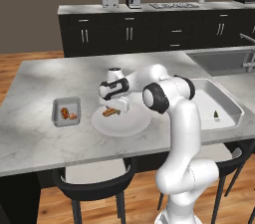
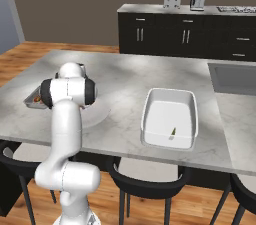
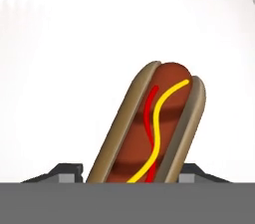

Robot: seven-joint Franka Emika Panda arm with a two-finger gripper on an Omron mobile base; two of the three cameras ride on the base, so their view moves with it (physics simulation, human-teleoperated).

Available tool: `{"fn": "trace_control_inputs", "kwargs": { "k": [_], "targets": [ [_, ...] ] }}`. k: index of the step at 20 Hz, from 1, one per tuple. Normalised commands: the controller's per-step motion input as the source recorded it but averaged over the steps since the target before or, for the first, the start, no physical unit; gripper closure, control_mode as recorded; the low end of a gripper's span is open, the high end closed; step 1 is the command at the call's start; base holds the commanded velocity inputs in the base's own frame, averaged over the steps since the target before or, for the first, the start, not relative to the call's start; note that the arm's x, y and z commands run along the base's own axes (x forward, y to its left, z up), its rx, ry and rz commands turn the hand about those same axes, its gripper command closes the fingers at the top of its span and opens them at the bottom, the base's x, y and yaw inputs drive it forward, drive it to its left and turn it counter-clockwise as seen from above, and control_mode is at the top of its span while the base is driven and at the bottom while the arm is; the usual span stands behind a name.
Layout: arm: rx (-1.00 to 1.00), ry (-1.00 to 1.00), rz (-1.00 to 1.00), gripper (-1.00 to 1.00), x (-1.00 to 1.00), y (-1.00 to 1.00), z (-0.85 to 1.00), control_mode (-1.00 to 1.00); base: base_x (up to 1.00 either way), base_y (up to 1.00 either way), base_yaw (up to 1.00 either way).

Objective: Place one cooked food and one vegetable from the large plate to each tupperware container.

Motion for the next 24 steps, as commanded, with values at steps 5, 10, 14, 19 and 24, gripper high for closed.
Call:
{"fn": "trace_control_inputs", "kwargs": {
  "k": [5, 10, 14, 19, 24],
  "targets": [
    [0.0, -0.11, -0.01, 1.0, -0.24, -0.22, 0.04, -1.0, 0.0, 0.0, 0.0],
    [0.0, -0.21, 0.12, 1.0, -0.59, -0.63, 0.42, -1.0, 0.0, 0.0, 0.0],
    [0.0, -0.06, 0.31, 1.0, -0.44, -0.88, 0.79, -1.0, 0.0, 0.0, 0.0],
    [0.0, -0.04, 0.34, 1.0, -0.68, -1.0, 0.92, -1.0, 0.0, 0.0, 0.0],
    [-0.01, 0.0, 0.41, 1.0, -0.27, -1.0, 0.99, -1.0, 0.0, 0.0, 0.0]
  ]
}}
